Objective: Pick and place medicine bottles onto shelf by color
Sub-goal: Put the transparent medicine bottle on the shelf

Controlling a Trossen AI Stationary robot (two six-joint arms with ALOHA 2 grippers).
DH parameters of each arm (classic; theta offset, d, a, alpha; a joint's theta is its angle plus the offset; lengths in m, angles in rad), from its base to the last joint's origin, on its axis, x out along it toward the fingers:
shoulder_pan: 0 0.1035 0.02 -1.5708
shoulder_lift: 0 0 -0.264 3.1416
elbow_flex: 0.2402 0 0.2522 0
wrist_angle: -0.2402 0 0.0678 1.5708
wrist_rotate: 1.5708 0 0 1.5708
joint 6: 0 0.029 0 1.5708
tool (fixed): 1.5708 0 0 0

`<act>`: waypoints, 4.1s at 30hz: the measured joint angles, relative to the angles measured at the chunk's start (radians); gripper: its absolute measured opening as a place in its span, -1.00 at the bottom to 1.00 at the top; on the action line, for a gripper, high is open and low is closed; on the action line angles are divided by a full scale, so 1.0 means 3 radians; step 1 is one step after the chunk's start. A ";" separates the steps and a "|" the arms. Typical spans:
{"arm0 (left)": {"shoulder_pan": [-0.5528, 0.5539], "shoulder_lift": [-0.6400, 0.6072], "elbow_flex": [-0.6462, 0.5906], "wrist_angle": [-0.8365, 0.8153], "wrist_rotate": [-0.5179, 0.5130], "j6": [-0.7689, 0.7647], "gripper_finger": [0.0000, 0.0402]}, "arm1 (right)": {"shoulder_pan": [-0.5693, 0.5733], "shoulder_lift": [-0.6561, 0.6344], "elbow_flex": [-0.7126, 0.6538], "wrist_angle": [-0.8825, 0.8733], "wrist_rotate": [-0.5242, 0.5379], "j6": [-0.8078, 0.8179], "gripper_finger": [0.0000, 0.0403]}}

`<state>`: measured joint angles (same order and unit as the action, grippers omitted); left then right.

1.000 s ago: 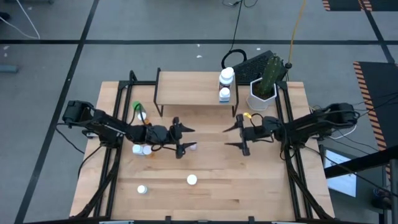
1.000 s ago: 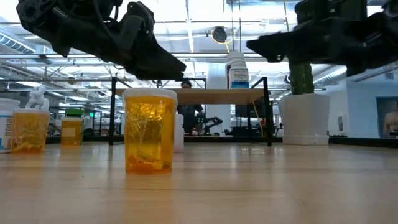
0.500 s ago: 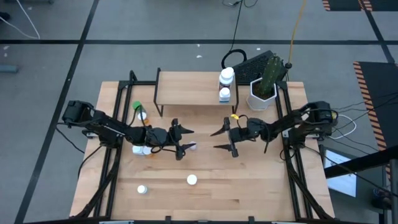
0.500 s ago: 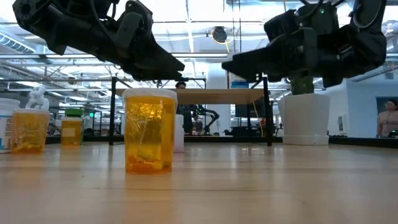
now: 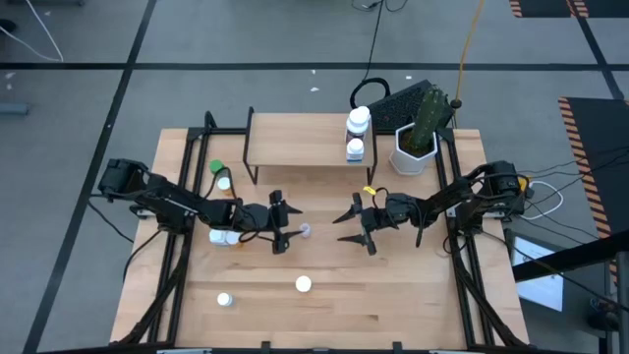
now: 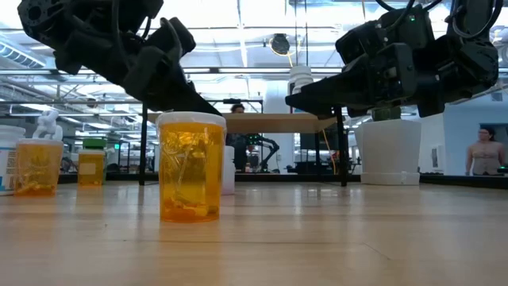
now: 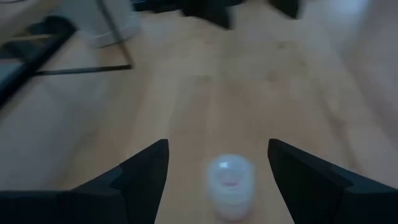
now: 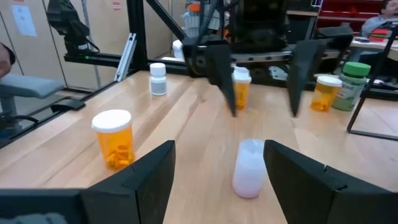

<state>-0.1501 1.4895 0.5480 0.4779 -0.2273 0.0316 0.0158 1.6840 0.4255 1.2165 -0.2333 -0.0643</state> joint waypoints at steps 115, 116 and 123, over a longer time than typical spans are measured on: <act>0.0467 0.1142 0.1253 -0.1090 0.0658 0.0051 0.00 | -0.0003 -0.0003 -0.0001 -0.0979 0.0514 0.0449 0.18; 0.0469 0.1142 0.1253 -0.1089 0.0656 0.0051 -0.02 | -0.0003 -0.0003 -0.0001 -0.0978 0.0514 0.0449 0.18; 0.0510 0.1105 0.1253 -0.1014 0.0508 0.0056 -0.12 | -0.0003 -0.0003 -0.0001 -0.0978 0.0514 0.0484 0.18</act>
<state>0.0028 1.8210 0.9237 0.1738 -0.0750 0.0483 0.0151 1.6833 0.4252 0.9230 -0.0792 0.0808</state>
